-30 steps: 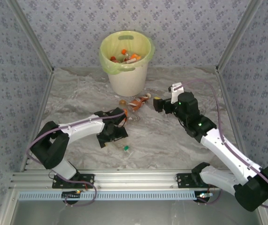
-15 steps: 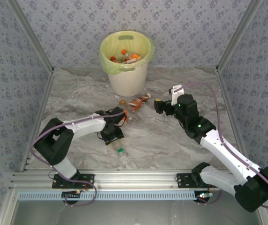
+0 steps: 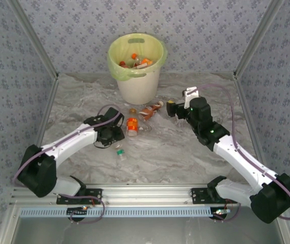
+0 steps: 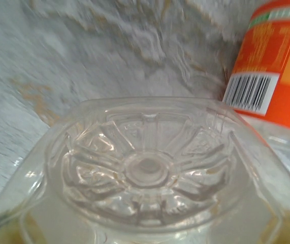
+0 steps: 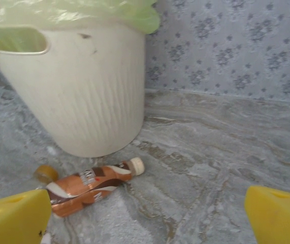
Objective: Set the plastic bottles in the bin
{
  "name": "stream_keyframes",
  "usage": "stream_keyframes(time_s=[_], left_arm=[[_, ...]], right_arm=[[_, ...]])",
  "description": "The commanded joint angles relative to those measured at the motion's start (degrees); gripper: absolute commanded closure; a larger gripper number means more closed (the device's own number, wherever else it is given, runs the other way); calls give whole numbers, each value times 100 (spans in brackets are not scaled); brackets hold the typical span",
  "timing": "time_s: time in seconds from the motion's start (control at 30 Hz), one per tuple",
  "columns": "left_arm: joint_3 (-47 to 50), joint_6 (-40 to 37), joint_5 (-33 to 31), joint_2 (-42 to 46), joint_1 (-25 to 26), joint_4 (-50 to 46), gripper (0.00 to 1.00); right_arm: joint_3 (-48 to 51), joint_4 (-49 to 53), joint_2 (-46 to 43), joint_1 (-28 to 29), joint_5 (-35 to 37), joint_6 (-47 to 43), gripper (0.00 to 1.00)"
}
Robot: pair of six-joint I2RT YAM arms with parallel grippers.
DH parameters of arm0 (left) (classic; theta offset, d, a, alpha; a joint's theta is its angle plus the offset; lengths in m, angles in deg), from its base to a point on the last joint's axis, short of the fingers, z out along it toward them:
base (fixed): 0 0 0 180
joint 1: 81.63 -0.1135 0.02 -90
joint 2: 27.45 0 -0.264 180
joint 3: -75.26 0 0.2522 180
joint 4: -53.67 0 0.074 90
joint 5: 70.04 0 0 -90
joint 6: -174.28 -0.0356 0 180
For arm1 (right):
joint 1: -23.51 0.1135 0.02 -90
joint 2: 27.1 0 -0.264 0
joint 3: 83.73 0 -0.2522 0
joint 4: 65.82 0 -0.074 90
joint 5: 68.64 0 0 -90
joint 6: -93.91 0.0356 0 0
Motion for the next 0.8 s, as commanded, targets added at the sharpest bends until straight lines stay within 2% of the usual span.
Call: stream_keyframes(time_s=[0.0, 0.1, 0.37, 0.43, 0.63, 0.77], left_arm=[[-135, -490, -381, 293, -284, -253, 61], [-299, -649, -368, 409, -612, -222, 61], [-1378, -1381, -729, 463, -1181, -134, 62], [-1678, -1576, -830, 492, -1281, 43, 62], [-2564, -1996, -869, 409, -1587, 998, 61], [-3225, -2172, -660, 186, -1637, 1695, 61]], right_arm=[[-229, 47, -34, -256, 271, 224, 0], [-427, 621, -57, -542, 218, 611, 0], [-290, 657, -247, -1094, -415, 1078, 0], [-225, 648, -288, -1116, -224, 1172, 0], [-58, 519, -372, -1125, -247, 1276, 0], [-382, 1129, -105, -1104, -232, 1405, 0]])
